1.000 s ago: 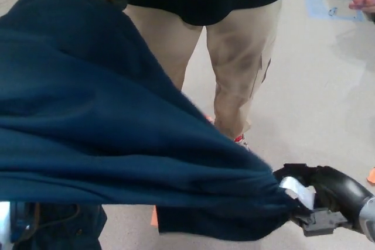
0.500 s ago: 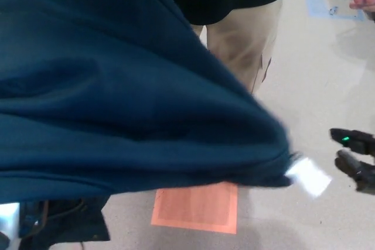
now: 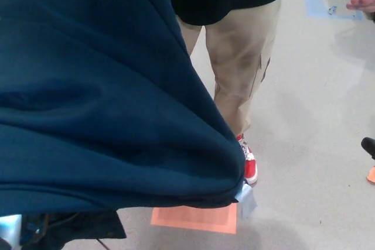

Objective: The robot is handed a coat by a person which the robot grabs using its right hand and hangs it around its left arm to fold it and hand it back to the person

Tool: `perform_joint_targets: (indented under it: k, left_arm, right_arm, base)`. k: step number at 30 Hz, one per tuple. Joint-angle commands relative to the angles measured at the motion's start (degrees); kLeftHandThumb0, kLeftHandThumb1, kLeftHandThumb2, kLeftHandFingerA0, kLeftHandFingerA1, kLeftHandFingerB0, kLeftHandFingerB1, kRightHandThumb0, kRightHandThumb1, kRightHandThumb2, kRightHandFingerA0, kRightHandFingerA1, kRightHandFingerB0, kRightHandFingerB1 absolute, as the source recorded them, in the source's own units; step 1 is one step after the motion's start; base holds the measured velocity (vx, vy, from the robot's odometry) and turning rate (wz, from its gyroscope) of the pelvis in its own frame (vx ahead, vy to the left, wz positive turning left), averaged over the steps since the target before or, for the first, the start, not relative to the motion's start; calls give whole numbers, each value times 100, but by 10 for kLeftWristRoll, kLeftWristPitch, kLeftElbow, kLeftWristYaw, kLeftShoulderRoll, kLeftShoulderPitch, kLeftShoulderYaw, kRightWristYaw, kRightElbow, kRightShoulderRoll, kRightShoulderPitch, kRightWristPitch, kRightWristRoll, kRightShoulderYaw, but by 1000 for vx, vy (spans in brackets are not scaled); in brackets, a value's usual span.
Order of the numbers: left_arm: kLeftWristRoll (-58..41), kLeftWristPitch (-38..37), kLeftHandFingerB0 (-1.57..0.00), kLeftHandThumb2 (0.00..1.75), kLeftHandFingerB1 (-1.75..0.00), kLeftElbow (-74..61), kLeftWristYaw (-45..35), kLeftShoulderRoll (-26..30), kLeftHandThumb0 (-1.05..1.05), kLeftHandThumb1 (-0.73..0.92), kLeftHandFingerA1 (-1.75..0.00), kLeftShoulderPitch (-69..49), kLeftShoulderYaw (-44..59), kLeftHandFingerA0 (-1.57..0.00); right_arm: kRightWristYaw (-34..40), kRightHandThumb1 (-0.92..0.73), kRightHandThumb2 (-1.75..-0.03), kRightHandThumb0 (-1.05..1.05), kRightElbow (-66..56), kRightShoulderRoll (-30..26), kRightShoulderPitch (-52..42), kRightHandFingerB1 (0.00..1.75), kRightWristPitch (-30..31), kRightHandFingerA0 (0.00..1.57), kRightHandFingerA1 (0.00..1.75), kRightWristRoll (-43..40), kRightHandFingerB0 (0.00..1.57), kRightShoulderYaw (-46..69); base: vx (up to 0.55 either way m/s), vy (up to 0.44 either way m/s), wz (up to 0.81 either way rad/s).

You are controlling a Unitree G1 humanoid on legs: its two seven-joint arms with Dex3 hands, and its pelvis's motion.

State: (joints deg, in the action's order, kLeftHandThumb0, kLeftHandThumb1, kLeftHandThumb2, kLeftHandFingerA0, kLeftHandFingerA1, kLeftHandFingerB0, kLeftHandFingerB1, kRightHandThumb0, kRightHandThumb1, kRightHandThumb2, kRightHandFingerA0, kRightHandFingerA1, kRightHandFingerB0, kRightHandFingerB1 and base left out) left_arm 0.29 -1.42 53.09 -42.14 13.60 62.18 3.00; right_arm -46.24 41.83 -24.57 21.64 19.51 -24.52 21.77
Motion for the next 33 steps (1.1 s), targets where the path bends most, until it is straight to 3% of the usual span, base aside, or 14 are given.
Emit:
perform_joint_targets:
  k: [1,3,4,13,14,16,17,18,22,23,24,26,28,33]
  left_arm:
    - [-14,9,-3,105,-32,-12,-17,14,-75,69,-42,1,-3,-4]
    - [-16,7,-4,105,-32,-13,-20,13,-73,69,-41,-4,-3,-4]
    - [-21,5,-6,67,-26,-14,-23,10,-73,89,-29,-8,-2,-11]
    - [-43,20,0,107,-47,-79,-20,-26,-36,50,-48,-93,-6,0]
    - [-44,16,-6,93,-38,-85,-21,-32,-77,70,-40,-104,-7,-9]
    - [-41,14,0,107,-48,-102,-17,-40,-37,50,-48,-124,-12,-1]
    - [-39,16,-11,66,-27,-109,-12,-44,-76,86,-30,-134,-14,-17]
    - [-39,18,0,106,-48,-112,-9,-47,-37,47,-47,-140,-14,0]
    - [-39,21,-11,67,-26,-124,-1,-57,-78,84,-29,-158,-13,-18]
    - [-38,18,0,106,-47,-122,0,-60,-37,48,-47,-162,-14,0]
    - [-37,17,-11,66,-27,-123,1,-62,-77,87,-29,-165,-15,-17]
    - [-37,19,-5,99,-37,-125,2,-64,-79,70,-41,-168,-16,-10]
    - [-37,26,-11,66,-25,-131,-1,-63,-79,83,-29,-169,-17,-17]
    - [-40,24,-3,103,-35,-124,-4,-59,-79,69,-44,-161,-16,-11]
  right_arm:
    - [-11,-83,-114,-102,-11,0,10,0,-25,0,3,-21,0,16]
    - [38,-84,-115,-102,-38,17,4,0,-57,0,4,7,0,6]
    - [57,-83,-114,-101,-46,23,0,0,-70,0,4,19,0,1]
    - [196,-83,-107,-87,-16,92,-43,3,-222,0,8,123,0,-61]
    - [204,-82,-108,-86,-2,100,-44,5,-237,0,9,123,0,-61]
    - [218,-81,-111,-86,25,108,-47,9,-276,0,13,137,0,-69]
    - [223,-80,-110,-84,32,113,-50,10,-294,0,14,140,0,-72]
    - [223,-80,-110,-84,36,119,-51,9,-301,0,13,139,0,-73]
    - [237,-77,-110,-82,41,128,-57,13,-315,0,18,148,0,-81]
    - [235,-74,-107,-83,40,137,-59,12,-311,0,16,139,0,-78]
    - [233,-91,-66,-75,41,140,-60,5,-313,0,9,135,0,-77]
    - [234,-90,-66,-76,45,140,-61,5,-321,0,10,138,0,-80]
    - [235,-75,-110,-81,47,140,-62,14,-322,0,19,139,0,-81]
    - [233,-73,-96,-84,71,133,-53,2,-331,0,8,136,0,-81]
  base:
    - [0,0,0]
    - [0,0,0]
    - [0,0,0]
    - [0,0,0]
    - [0,0,0]
    - [0,0,0]
    - [0,0,0]
    - [0,0,0]
    - [0,0,0]
    - [0,0,0]
    - [0,0,0]
    - [0,0,0]
    - [0,0,0]
    - [0,0,0]
